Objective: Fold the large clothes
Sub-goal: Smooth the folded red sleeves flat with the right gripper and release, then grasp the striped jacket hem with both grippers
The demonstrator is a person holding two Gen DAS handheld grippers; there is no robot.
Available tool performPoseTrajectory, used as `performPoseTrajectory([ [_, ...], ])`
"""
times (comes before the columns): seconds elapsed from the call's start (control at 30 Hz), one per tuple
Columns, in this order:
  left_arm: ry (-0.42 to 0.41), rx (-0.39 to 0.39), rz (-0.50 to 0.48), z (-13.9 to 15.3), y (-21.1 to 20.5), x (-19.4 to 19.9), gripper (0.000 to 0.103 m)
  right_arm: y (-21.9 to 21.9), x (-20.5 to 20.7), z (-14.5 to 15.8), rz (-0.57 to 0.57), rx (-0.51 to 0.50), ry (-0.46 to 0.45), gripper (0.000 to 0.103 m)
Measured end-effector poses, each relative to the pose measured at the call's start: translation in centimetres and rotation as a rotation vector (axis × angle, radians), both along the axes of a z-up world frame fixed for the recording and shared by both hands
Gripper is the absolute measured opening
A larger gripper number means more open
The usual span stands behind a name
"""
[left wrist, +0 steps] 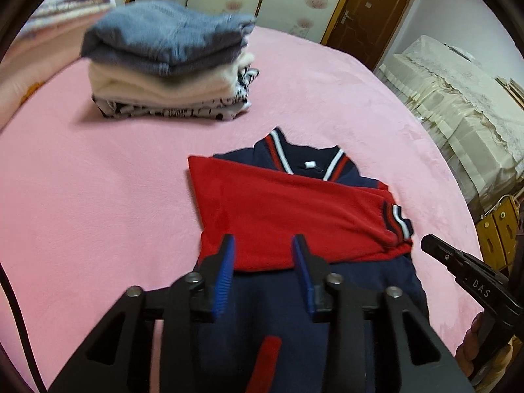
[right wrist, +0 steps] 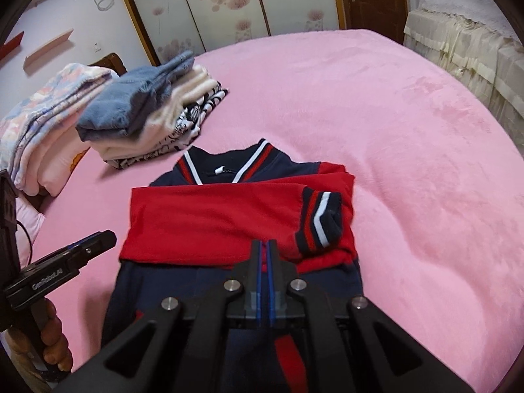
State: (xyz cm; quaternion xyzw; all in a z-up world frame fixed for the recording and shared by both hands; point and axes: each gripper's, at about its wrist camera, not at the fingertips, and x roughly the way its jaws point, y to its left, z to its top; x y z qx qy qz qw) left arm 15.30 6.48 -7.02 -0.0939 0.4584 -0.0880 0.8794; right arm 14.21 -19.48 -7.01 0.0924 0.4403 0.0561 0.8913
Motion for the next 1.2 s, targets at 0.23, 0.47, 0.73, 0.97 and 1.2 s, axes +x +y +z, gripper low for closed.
performPoseTrajectory([
  [0.23,-0.036,0.037,-0.011,4.1,-0.4,-4.2,0.048,0.0,-4.1,3.2,-0.001,0.009,-0.042,0.003],
  [0.47,-0.061,0.051,-0.01,6.6,-0.4,-9.0,0.056,0.6,-8.0,5.4,0.022,-0.006,-0.073,0.003],
  [0.73,-0.028,0.068,-0.008,5.9,0.3,-13.0,0.06,0.3,-12.2,4.7,0.02,-0.037,-0.044,0.018],
  [0.97,0.079,0.058,0.004,1.9,2.4,-15.8,0.061,-1.2,-15.6,1.7,-0.007,-0.065,0.027,0.028],
  [1.2,0.201,-0.034,0.034,-3.7,5.1,-17.5,0.061,-3.9,-17.5,-2.1,-0.049,-0.053,0.098,0.038],
])
